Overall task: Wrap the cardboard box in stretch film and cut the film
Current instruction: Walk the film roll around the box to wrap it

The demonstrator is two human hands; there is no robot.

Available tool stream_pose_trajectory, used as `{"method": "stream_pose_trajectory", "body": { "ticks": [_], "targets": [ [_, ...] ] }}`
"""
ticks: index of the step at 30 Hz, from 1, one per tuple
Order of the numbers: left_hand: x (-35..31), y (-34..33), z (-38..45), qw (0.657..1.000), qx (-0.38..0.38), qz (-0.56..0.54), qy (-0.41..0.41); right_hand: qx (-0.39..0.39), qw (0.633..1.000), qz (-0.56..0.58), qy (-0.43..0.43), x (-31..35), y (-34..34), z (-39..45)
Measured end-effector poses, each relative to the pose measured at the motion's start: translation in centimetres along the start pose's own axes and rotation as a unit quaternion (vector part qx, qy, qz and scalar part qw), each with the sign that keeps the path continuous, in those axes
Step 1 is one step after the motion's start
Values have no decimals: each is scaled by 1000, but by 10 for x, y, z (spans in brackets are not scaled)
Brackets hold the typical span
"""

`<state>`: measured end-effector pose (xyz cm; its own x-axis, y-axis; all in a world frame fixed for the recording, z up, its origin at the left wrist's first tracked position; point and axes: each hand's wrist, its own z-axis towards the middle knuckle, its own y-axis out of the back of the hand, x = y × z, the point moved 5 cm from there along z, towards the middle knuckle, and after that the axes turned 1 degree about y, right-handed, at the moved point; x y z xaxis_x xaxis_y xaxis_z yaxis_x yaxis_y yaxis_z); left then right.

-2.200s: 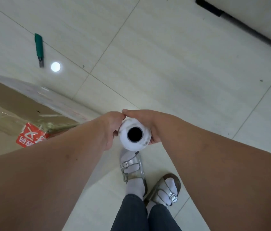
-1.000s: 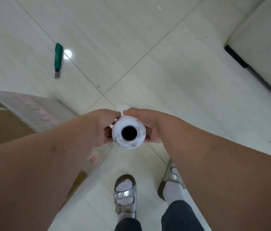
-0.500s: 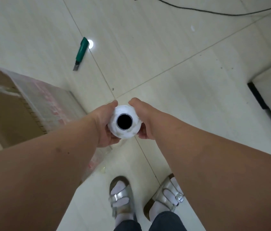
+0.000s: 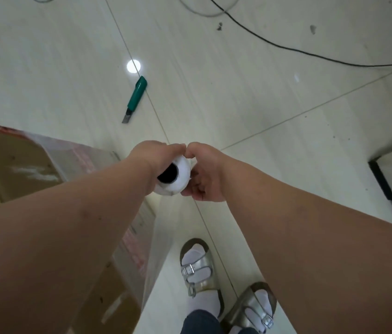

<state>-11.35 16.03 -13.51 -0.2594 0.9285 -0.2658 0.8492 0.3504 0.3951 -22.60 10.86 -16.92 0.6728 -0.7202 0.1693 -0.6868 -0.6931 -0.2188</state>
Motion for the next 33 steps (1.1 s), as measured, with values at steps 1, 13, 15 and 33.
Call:
{"method": "stream_pose_trajectory", "body": {
  "ticks": [1,13,15,33],
  "targets": [
    [-8,7,3,999,-21,9,-22,-2,1000,-6,2,9,-2,3],
    [1,19,20,957,91,-184,205,-46,993,-104,-1,58,-7,20],
    [-6,20,15,956,76,-186,215,-20,992,-125,-1,63,-13,21],
    [4,70,54,887,-16,-389,247,2,962,-274,-20,149,-52,37]
  ]
}}
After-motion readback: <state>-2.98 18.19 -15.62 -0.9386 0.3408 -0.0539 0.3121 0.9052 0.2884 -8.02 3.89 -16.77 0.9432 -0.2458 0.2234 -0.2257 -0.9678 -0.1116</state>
